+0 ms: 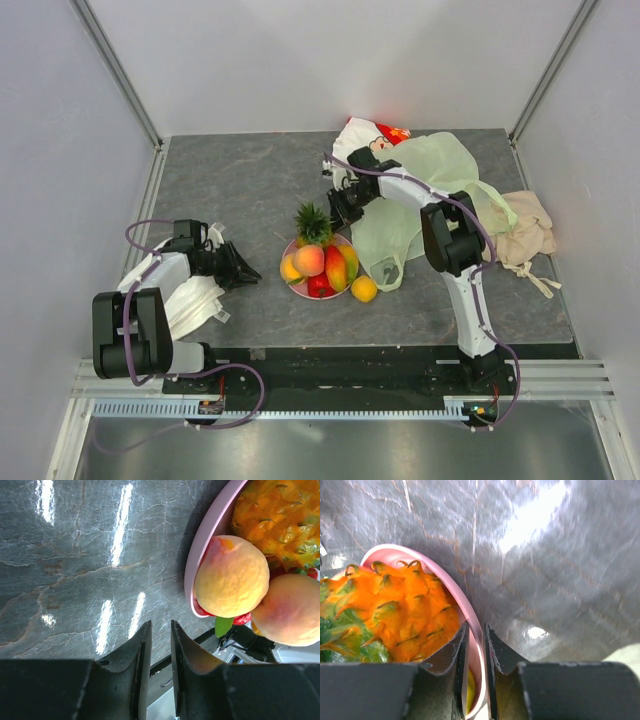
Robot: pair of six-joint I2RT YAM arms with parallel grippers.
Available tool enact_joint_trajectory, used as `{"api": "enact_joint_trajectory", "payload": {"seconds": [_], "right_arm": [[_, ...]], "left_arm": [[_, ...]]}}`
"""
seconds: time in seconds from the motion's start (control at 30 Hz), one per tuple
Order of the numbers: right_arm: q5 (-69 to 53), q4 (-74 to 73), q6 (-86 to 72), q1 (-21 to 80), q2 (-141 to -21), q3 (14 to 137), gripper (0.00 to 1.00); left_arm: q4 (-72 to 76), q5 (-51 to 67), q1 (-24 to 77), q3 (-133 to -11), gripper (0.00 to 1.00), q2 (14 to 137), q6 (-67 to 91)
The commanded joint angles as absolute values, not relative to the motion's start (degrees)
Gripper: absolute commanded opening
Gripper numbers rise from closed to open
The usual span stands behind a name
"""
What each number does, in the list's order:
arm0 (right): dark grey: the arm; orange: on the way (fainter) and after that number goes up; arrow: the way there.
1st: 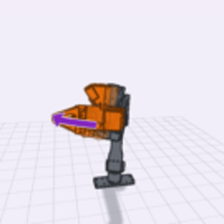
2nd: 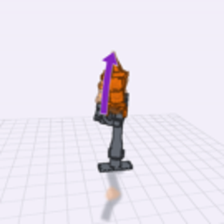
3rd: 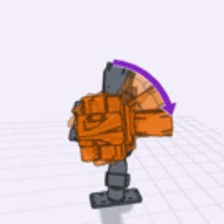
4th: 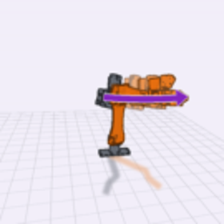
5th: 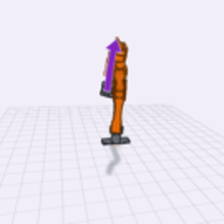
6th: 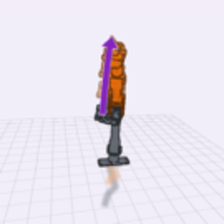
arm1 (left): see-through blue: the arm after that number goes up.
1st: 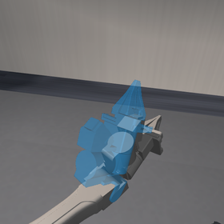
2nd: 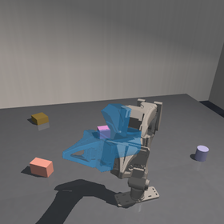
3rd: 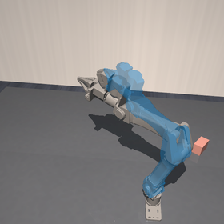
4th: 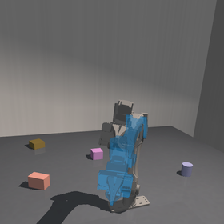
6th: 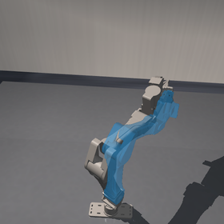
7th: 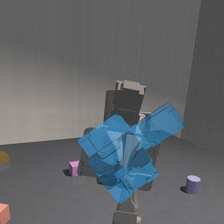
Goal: Take the fake fruits out of the plastic bag
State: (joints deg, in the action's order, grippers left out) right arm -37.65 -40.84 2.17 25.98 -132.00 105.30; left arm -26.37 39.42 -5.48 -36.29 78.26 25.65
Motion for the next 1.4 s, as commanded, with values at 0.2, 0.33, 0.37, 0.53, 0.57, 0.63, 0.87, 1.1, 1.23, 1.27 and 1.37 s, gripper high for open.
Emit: {"api": "enact_joint_trajectory", "payload": {"seconds": [0.2, 0.33, 0.37, 0.53, 0.57, 0.63, 0.87, 1.1, 1.23, 1.27, 1.37], "right_arm": [[-39.5, -43.3, 6.9, 27.0, -137.8, 115.9, 0.24], [-39.6, -43.3, 6.8, 27.2, -137.6, 115.7, 0.24], [-38.8, -43.2, 6.7, 27.2, -137.4, 115.3, 0.26], [-34.2, -43.2, 5.9, 25.9, -135.4, 114.3, 0.46], [-33.2, -43.2, 5.6, 25.4, -134.4, 113.7, 0.54], [-32.2, -43.2, 5.6, 24.2, -132.9, 113.2, 0.72], [-30.7, -43.2, 5.0, 21.7, -128.2, 111.4, 0.98], [-28.5, -43.6, 6.0, 20.0, -124.0, 106.4, 0.98], [-29.7, -42.5, 11.5, 17.1, -115.9, 101.5, 0.98], [-29.7, -40.8, 13.0, 16.6, -113.1, 99.1, 0.98], [-33.8, -33.9, 21.0, 15.3, -100.5, 86.7, 0.98]], "left_arm": [[-24.7, 40.3, -5.3, -36.1, 0.29, 77.2, 26.2], [-24.7, 40.3, -5.4, -36.1, 0.30, 76.9, 26.2], [-24.7, 40.3, -5.4, -36.1, 0.30, 76.8, 26.2], [-24.9, 41.0, -5.3, -36.4, 0.33, 76.8, 26.3], [-24.9, 41.0, -5.3, -36.5, 0.39, 76.9, 26.2], [-24.7, 41.1, -5.3, -36.7, 0.44, 76.9, 26.0], [-24.9, 41.0, -5.4, -38.4, 0.54, 76.6, 25.1], [-24.6, 40.3, -5.4, -41.3, 0.58, 77.9, 21.5], [-25.9, 40.0, -5.4, -45.2, 0.60, 78.1, 20.0], [-25.9, 40.1, -5.3, -45.3, 0.60, 78.0, 19.4], [-26.4, 39.1, -5.4, -46.2, 0.61, 76.8, 17.1]]}}
